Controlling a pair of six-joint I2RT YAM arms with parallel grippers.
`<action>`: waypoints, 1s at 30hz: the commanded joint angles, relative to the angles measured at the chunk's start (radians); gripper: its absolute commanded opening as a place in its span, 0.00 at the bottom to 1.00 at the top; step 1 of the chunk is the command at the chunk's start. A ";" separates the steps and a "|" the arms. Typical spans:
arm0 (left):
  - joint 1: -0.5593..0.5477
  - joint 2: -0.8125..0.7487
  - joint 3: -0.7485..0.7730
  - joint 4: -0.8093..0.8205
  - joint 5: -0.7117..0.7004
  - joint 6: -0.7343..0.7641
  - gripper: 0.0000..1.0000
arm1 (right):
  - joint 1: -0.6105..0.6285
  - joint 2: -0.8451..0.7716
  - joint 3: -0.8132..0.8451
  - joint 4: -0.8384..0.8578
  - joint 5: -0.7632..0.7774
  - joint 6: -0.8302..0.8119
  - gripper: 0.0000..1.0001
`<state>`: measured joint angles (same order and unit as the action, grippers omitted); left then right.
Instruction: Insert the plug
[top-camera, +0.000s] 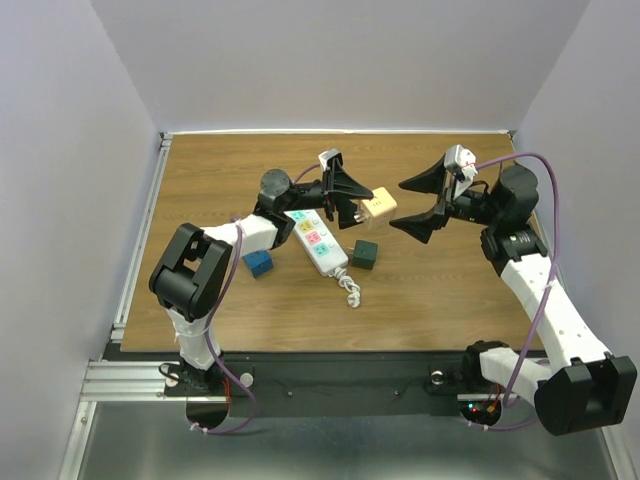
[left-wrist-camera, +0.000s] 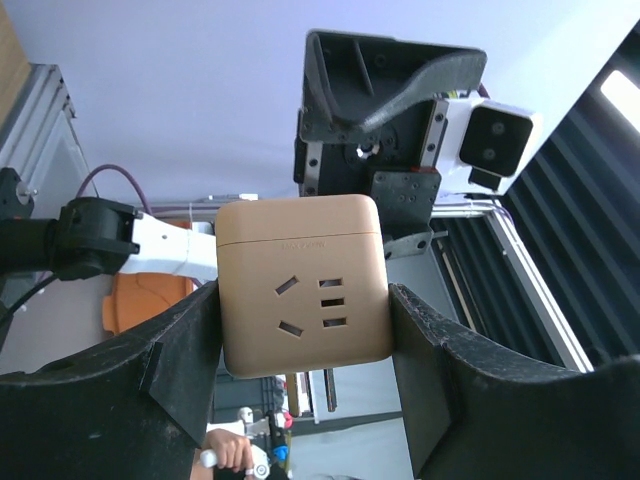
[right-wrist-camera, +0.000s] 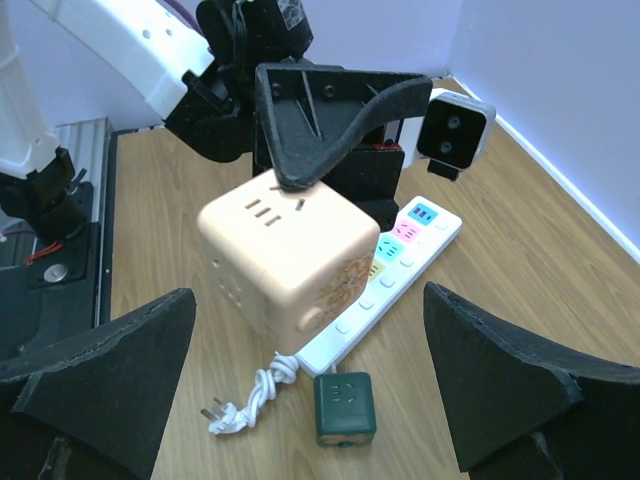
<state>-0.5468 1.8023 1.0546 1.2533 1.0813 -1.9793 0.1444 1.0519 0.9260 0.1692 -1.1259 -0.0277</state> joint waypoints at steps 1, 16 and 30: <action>-0.022 -0.093 0.004 0.778 0.008 -0.078 0.00 | 0.004 0.014 0.048 0.035 -0.072 -0.038 1.00; -0.082 -0.049 0.119 0.817 0.022 -0.168 0.00 | 0.040 0.063 0.100 0.058 -0.195 -0.046 1.00; -0.100 -0.050 0.133 0.830 0.034 -0.179 0.00 | 0.089 0.068 0.105 0.102 -0.244 -0.023 0.82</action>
<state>-0.6407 1.7718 1.1473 1.2774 1.1000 -1.9957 0.2207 1.1248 0.9951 0.2073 -1.3437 -0.0589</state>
